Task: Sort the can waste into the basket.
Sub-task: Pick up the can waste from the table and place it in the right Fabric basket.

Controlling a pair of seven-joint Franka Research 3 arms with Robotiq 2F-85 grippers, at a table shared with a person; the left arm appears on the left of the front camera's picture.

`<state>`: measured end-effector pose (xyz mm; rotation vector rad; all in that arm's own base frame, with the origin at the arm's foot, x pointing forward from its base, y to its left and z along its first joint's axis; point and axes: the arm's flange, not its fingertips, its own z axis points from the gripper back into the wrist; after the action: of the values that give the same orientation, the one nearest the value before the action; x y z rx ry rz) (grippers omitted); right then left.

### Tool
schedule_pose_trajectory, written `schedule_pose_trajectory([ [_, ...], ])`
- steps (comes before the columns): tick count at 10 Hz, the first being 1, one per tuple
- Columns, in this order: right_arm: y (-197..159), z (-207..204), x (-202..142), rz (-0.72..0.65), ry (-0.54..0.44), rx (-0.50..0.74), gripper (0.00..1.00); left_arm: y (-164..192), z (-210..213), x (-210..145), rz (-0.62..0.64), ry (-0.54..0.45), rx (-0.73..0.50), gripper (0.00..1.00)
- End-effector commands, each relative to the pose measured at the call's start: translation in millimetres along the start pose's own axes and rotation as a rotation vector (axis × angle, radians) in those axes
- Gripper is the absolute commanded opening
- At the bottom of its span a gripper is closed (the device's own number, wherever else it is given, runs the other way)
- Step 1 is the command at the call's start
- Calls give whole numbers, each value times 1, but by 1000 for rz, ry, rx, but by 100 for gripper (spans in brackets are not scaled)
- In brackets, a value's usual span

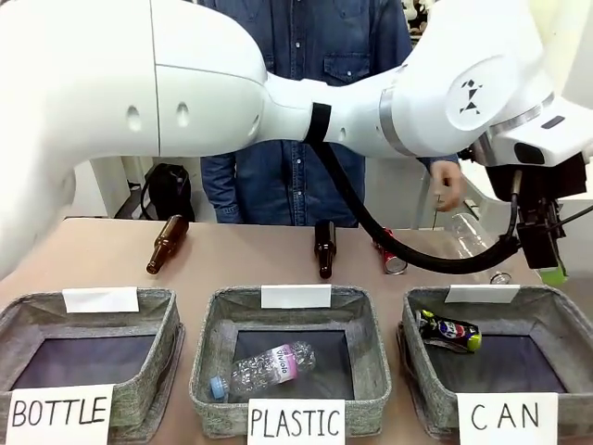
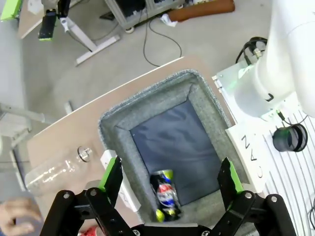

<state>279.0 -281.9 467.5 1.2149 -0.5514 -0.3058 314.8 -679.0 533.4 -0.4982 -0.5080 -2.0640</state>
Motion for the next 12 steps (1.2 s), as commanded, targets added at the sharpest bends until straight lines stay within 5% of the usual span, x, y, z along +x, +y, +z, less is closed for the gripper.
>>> schedule_pose_trajectory([
  [1, 2, 2, -3, 6, 5, -13, 100, 9, 4, 1, -16, 18, -4, 100],
  [3, 2, 2, -3, 6, 5, -13, 100, 5, 34, -10, -28, 55, -33, 100],
  [6, 2, 2, -3, 6, 5, -13, 100, -55, 152, -95, 75, 204, -29, 100],
  [7, 0, 0, 0, 0, 0, -1, 100, -80, 182, -151, 194, 216, -65, 100],
  [9, 22, -49, -4, 49, 148, -1, 100, -119, 211, -237, 493, 144, -25, 100],
  [12, 60, -172, -24, 143, 345, 67, 100, -185, 260, -340, 1009, -7, 100, 100],
])
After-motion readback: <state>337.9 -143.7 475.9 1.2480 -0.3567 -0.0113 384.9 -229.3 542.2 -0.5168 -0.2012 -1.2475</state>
